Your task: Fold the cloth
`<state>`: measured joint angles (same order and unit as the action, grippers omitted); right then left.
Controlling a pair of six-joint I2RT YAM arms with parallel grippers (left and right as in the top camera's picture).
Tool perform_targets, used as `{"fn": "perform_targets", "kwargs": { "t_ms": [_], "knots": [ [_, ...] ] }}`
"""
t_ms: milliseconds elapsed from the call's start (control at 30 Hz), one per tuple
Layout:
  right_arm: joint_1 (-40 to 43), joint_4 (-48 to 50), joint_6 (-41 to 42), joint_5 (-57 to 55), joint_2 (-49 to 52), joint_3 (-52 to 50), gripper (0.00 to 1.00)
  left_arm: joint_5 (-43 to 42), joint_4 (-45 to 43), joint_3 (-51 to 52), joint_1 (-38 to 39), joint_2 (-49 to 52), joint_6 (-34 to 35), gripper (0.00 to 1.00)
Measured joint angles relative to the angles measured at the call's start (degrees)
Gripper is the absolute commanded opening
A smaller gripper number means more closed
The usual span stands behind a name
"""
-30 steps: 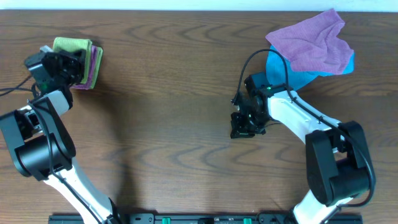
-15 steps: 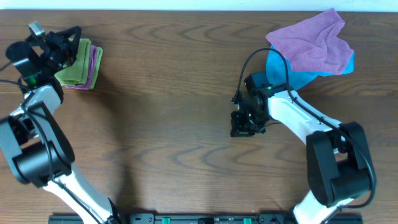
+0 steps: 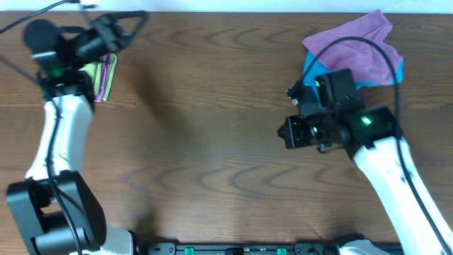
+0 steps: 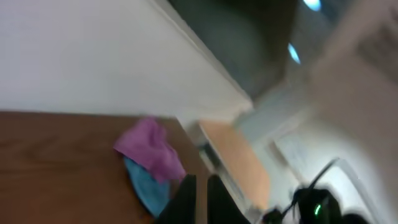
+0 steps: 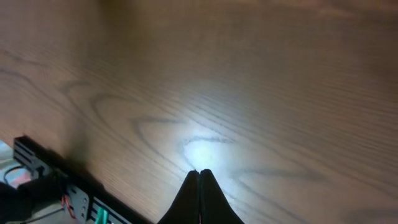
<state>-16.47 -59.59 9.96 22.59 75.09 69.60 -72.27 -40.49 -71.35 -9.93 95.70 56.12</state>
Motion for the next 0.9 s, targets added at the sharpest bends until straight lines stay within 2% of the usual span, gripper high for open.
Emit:
{"fn": "perform_targets", "kwargs": {
  "t_ms": [33,67,100,167,300,400,467,533,600,667,733,833,900],
  "knots": [
    [0.0,-0.4,-0.2,-0.9,-2.0,0.0,0.03,-0.7,0.0,0.0,2.9,-0.7,-0.7,0.47],
    [0.0,-0.7,-0.3,-1.7,-4.1,0.0,0.11,-0.9,0.0,0.0,4.9,-1.1,-1.3,0.77],
    [0.0,-0.8,-0.8,-2.5,-6.1,0.0,0.22,-0.8,0.1,-0.1,6.7,-1.3,-1.9,0.96],
    [0.0,-1.0,-1.3,-3.3,-9.3,0.0,0.44,-0.7,0.2,-0.1,9.9,-1.3,-3.5,0.96],
    [0.0,-1.0,-2.5,-4.5,-13.9,0.1,0.55,3.0,5.9,-0.2,13.3,-1.3,-9.7,0.96],
    [0.0,-1.0,-3.3,-5.2,-15.1,0.1,0.55,11.6,17.2,-0.5,13.2,-1.3,-16.0,0.96],
    [0.0,-1.0,-3.7,-7.0,-15.1,0.1,0.55,20.5,25.7,-0.6,12.5,-1.2,-20.8,0.96],
    [0.0,-0.8,-3.8,-10.1,-15.1,0.1,0.51,27.4,32.2,-0.6,11.4,-1.2,-25.8,0.95],
    [0.0,-0.6,-4.1,-12.5,-15.1,0.1,0.52,31.5,37.7,-0.7,10.4,-1.2,-30.5,0.96],
    [0.0,-0.7,-4.2,-13.7,-15.1,0.1,0.65,35.7,46.0,-0.8,9.8,-1.8,-35.3,0.96],
    [0.0,-1.1,-4.3,-14.7,-15.1,0.1,0.82,40.5,54.5,-0.5,9.9,-3.0,-39.9,0.96],
    [0.0,-2.7,-4.3,-15.5,-15.6,0.2,0.99,49.3,64.5,-0.3,10.8,-8.4,-45.7,0.96],
    [0.0,-4.0,-4.1,-15.9,-16.9,0.1,0.99,53.9,69.9,-0.3,11.3,-14.9,-48.2,0.95]
  ]
}}
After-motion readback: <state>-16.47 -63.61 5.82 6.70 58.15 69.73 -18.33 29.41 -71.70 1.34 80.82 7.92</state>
